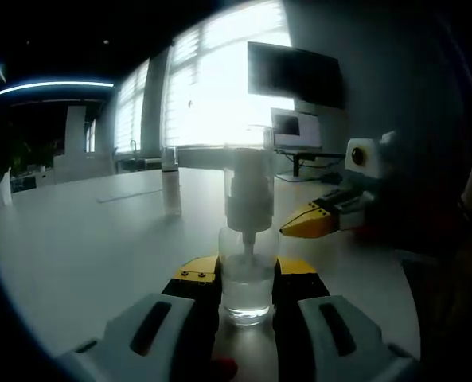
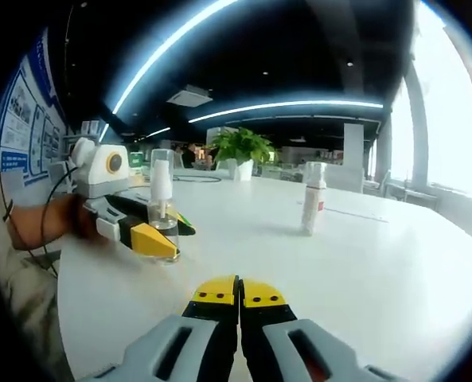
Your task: Clamp pump bottle remove cover press pump head put on cover
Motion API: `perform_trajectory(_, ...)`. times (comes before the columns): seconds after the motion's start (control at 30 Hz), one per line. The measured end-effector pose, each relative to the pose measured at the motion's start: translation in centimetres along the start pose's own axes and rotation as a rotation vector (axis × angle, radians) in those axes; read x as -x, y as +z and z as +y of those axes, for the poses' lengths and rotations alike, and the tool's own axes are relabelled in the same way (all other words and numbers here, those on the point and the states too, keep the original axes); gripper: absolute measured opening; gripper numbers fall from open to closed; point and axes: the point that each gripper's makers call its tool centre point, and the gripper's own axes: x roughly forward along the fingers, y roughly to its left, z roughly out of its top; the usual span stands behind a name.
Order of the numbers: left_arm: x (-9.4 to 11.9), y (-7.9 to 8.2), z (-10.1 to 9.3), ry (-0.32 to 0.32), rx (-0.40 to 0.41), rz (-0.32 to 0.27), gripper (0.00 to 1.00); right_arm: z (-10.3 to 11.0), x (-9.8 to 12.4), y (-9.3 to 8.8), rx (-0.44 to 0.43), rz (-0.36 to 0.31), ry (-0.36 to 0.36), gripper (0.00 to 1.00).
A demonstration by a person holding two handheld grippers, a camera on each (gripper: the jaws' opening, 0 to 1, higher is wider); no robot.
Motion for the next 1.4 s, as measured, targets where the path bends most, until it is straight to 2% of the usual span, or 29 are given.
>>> perform_trajectory(0.23, 0.1, 0.5, 1.0, 0.043, 0.014, -0.012, 0.16, 0.0, 0.0, 0.1, -0.007, -0.006, 0.002, 0.0)
perform_trajectory(0.4, -0.3, 1.9, 1.8, 0.065, 0.016, -0.034, 0.16, 0.2, 0.0, 0.0, -0.003, -0.002, 0.004, 0.0)
perform_trajectory(0.47, -0.4, 2.5, 2.6, 0.078, 0.017, -0.042, 0.16, 0.1, 0.0, 0.1, -0.005, -0.003, 0.001, 0.0)
perform_trajectory(0.57, -0.4, 3.1, 4.2, 0.138, 0.005, -0.046, 0.16, 0.0, 0.0, 0.1, -0.005, -0.009, -0.001, 0.0)
perform_trajectory(0.67, -0.4, 3.8, 5.1, 0.157, 0.008, -0.062, 0.16, -0.1, 0.0, 0.1, -0.012, -0.01, -0.001, 0.0)
perform_trajectory(0.77, -0.7, 4.0, 5.8, 0.174, 0.017, -0.065, 0.16, -0.1, 0.1, 0.2, -0.015, -0.014, -0.003, 0.0)
perform_trajectory(1.13, -2.4, 4.7, 10.4, 0.271, 0.032, -0.081, 0.16, -0.3, 0.2, 0.4, -0.02, -0.028, -0.004, 0.0)
perform_trajectory(1.33, -3.6, 4.8, 12.2, 0.28, 0.054, -0.088, 0.16, -0.6, 0.4, 0.6, -0.051, -0.047, -0.014, 0.0)
perform_trajectory(1.4, -3.9, 4.6, 12.2, 0.286, 0.047, -0.084, 0.16, -0.7, 0.5, 0.6, -0.059, -0.05, -0.016, 0.0)
